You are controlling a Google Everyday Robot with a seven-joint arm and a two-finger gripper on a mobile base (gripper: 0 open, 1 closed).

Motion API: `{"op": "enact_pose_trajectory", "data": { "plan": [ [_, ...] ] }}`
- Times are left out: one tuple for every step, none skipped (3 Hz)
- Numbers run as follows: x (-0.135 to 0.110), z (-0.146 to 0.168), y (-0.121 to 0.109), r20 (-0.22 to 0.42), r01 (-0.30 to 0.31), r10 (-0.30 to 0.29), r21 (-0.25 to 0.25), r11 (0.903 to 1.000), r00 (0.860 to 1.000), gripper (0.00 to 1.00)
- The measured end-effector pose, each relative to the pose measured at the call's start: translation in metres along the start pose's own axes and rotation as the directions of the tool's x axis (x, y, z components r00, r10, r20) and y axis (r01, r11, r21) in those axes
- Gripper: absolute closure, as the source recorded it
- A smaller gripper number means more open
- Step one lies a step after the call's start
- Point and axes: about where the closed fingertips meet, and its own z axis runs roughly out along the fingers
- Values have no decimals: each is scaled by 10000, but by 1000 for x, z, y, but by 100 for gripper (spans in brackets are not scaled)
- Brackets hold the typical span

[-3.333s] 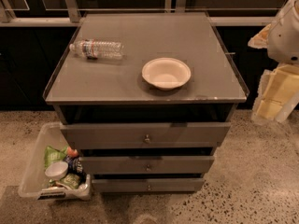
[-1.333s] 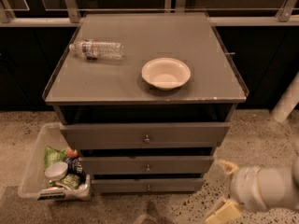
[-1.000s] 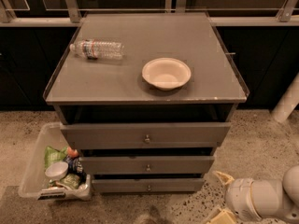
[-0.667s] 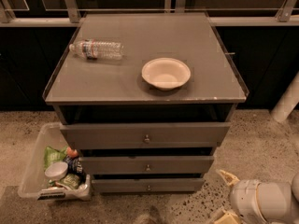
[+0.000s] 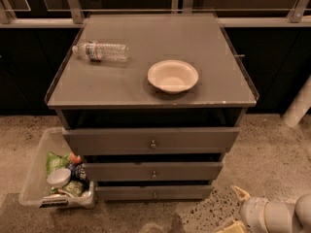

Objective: Open bottom drawer

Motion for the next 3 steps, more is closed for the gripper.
{"op": "enact_pose_trajectory", "data": {
  "plan": [
    [27, 35, -22, 248, -573, 572, 11, 9984, 9981, 0],
    [35, 46, -23, 320, -771, 774, -110, 9970, 9965, 0],
    [36, 43, -22, 37, -671, 670, 381, 9970, 9977, 0]
  ]
}}
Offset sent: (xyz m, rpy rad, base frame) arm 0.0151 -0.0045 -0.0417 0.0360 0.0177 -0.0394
